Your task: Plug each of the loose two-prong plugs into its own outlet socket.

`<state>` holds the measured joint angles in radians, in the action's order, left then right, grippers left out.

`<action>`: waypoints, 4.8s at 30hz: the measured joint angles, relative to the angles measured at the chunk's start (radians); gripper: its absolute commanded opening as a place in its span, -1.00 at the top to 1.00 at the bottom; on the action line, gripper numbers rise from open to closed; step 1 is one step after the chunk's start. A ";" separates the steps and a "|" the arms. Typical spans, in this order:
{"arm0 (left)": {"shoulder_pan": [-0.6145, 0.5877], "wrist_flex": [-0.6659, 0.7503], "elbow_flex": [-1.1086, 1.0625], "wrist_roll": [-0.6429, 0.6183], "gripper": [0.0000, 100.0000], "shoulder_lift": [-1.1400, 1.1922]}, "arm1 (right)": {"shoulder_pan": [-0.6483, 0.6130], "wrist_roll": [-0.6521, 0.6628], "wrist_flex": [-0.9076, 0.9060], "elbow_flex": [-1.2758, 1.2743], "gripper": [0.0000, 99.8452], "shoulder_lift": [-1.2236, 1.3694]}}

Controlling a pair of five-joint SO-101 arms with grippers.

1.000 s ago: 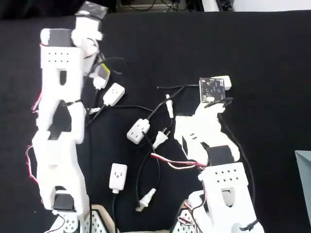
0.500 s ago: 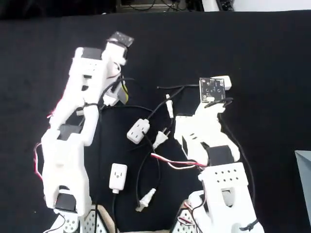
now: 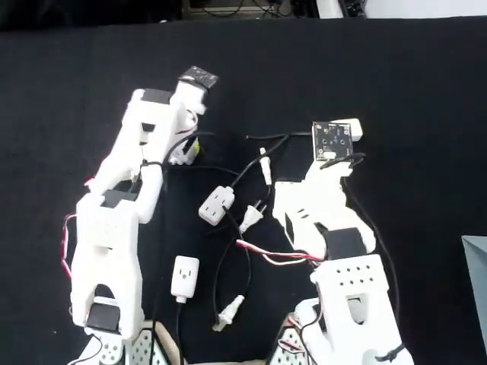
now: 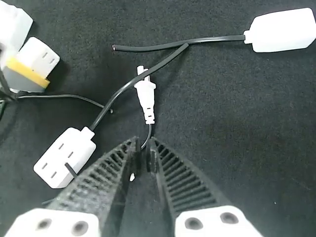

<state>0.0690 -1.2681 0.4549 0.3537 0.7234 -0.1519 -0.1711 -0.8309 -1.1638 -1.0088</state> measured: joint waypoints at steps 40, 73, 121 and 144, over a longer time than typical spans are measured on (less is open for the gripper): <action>0.057 0.011 -1.227 -0.031 0.94 -1.131 | -0.038 0.000 0.000 -0.020 0.91 0.000; -0.130 0.146 -1.295 0.057 0.48 -1.154 | -0.044 0.000 0.000 -0.020 0.91 0.000; 0.232 0.146 -1.525 -0.035 0.59 -1.470 | -0.044 0.000 0.000 -0.026 0.91 0.000; 0.066 0.158 -1.169 0.012 0.60 -0.764 | -0.044 0.000 0.000 -0.035 0.91 0.000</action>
<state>0.1350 -1.1101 -0.7142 0.3659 -0.0407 -0.1964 -0.1711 -0.8309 -1.1991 -1.0088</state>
